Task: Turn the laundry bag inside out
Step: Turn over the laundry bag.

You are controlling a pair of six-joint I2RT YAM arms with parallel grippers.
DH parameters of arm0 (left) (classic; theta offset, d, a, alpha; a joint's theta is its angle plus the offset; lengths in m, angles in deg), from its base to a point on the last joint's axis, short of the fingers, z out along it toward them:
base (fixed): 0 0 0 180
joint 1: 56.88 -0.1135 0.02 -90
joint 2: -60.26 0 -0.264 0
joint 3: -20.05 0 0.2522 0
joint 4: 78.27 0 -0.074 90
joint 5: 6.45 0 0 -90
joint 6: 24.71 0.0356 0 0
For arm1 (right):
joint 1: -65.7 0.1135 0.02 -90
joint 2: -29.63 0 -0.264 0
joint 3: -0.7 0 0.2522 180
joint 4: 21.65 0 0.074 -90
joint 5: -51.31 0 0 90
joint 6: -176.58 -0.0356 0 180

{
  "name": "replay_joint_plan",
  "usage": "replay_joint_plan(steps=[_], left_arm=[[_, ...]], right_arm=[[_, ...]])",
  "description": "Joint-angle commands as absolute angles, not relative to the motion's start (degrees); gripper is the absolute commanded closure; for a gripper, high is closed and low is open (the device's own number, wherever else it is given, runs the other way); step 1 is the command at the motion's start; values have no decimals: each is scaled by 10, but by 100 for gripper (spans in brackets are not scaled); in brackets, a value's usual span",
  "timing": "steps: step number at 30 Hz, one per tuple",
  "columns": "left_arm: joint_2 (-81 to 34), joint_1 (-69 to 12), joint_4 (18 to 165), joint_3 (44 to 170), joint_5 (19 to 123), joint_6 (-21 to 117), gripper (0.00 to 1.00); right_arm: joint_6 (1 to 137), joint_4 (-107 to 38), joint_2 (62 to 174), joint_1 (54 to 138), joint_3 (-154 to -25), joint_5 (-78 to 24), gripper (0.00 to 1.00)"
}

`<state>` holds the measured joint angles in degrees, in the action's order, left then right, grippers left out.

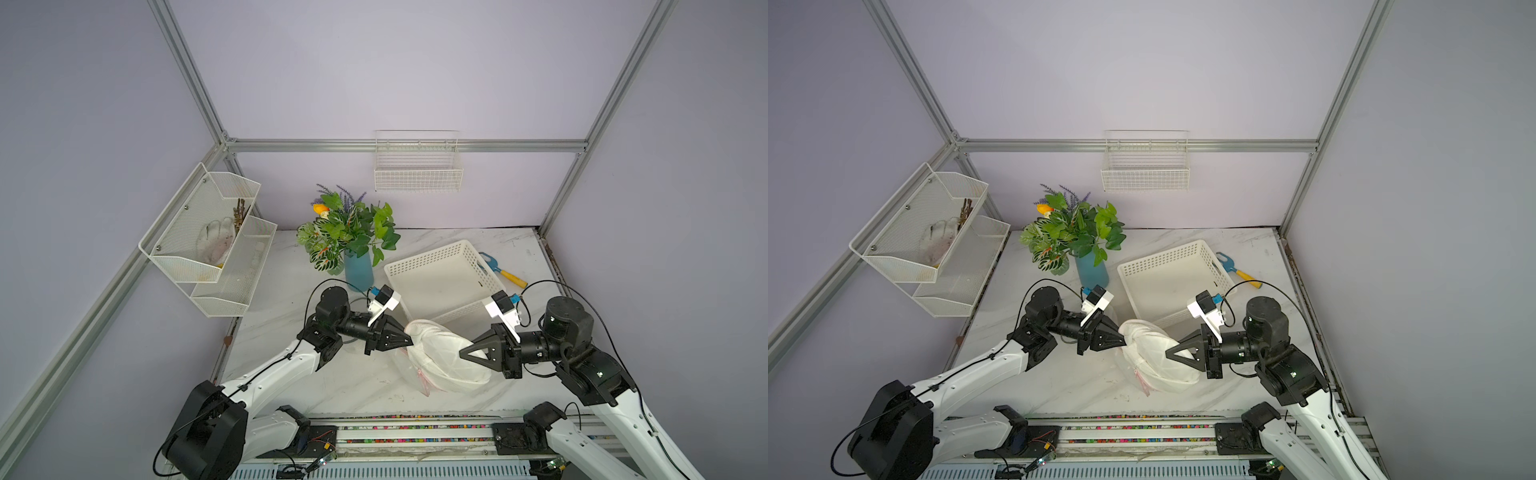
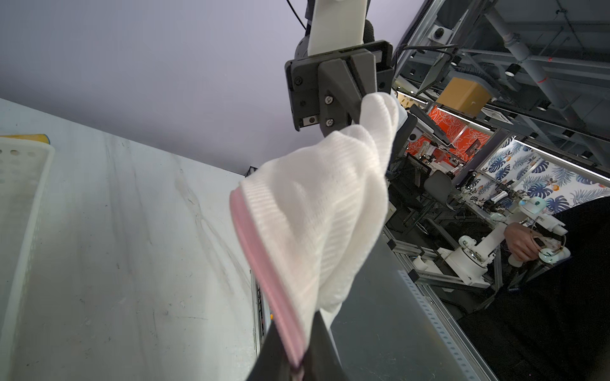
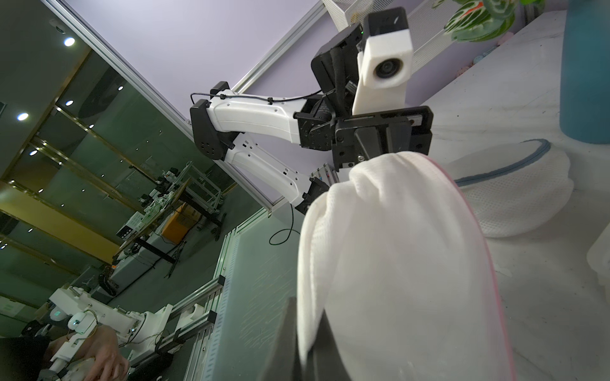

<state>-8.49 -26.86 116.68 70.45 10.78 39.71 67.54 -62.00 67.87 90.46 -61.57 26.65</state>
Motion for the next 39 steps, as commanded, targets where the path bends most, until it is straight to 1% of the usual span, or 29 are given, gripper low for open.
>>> replay_joint_plan(steps=[1,6,10,12,15,16,18,20,21,23,25,26,29,32,34,36,39], left_arm=[[-98,-277,1156,696,141,416,86],[-142,-268,1218,695,149,374,82],[-163,-245,1219,704,165,380,82],[-168,-236,1231,707,172,380,82],[-160,-225,1263,702,197,383,82],[-155,-222,1269,700,211,388,82],[-142,-215,1257,700,239,410,82],[-123,-208,1201,705,292,462,81],[-113,-208,1173,705,322,482,79],[-87,-208,1119,702,397,524,67],[-55,-208,1087,692,468,558,57],[-36,-207,1076,685,499,575,56],[21,-207,1059,663,576,611,47],[65,-205,1066,643,598,638,42],[87,-202,1085,635,583,648,39],[101,-195,1111,626,564,652,33],[98,-173,1125,631,537,662,26]], right_arm=[[639,-579,674,901,-641,295,100],[513,-388,679,902,-624,301,100],[439,-254,692,902,-612,268,100],[419,-222,694,902,-606,221,100],[381,-195,690,903,-584,117,100],[361,-194,688,903,-575,67,100],[314,-204,686,903,-565,-6,100],[267,-208,684,903,-558,-53,100],[257,-204,683,903,-556,-64,100],[240,-230,673,903,-557,-106,100],[231,-279,657,903,-563,-160,100],[224,-293,648,903,-562,-180,100],[189,-307,631,903,-554,-220,100],[165,-289,625,903,-545,-239,100],[161,-282,628,903,-547,-240,100],[157,-272,632,903,-550,-242,100],[152,-261,636,903,-556,-248,100]])
